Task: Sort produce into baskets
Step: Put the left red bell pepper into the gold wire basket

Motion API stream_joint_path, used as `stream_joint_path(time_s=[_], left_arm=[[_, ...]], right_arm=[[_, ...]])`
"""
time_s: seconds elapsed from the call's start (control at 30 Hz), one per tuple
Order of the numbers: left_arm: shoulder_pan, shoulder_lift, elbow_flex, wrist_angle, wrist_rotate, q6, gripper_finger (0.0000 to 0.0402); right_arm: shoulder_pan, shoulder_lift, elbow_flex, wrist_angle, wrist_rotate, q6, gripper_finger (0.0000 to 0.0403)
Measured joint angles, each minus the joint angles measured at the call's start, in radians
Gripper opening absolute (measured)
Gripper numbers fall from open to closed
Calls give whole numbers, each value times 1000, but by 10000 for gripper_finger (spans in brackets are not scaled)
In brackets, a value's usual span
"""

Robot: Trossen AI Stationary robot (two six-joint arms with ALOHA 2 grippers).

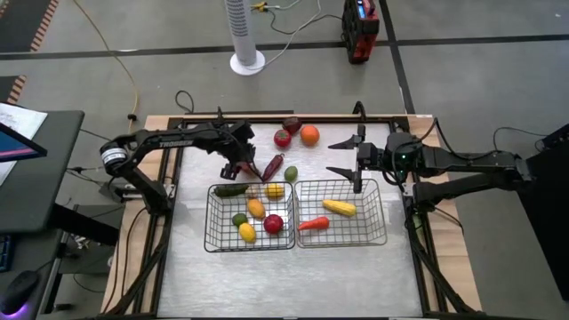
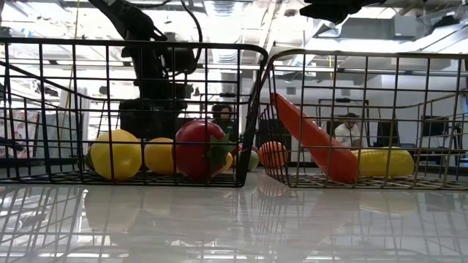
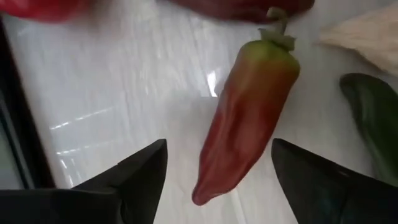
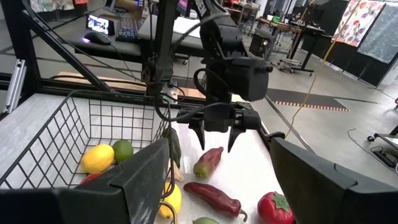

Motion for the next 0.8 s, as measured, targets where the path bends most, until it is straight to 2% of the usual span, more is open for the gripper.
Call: stream_joint_path(time_s=[0.5, 0.63, 0.8], left_arm=[[21, 153, 0, -11, -10, 250, 236], [19, 168, 2, -15, -24, 249, 221], [15, 158, 0, -18, -27, 214, 179]], right_arm=[[0, 0, 0, -2, 0, -2, 310], [0, 0, 0, -5, 0, -2, 310], [0, 0, 0, -6, 0, -5, 310]])
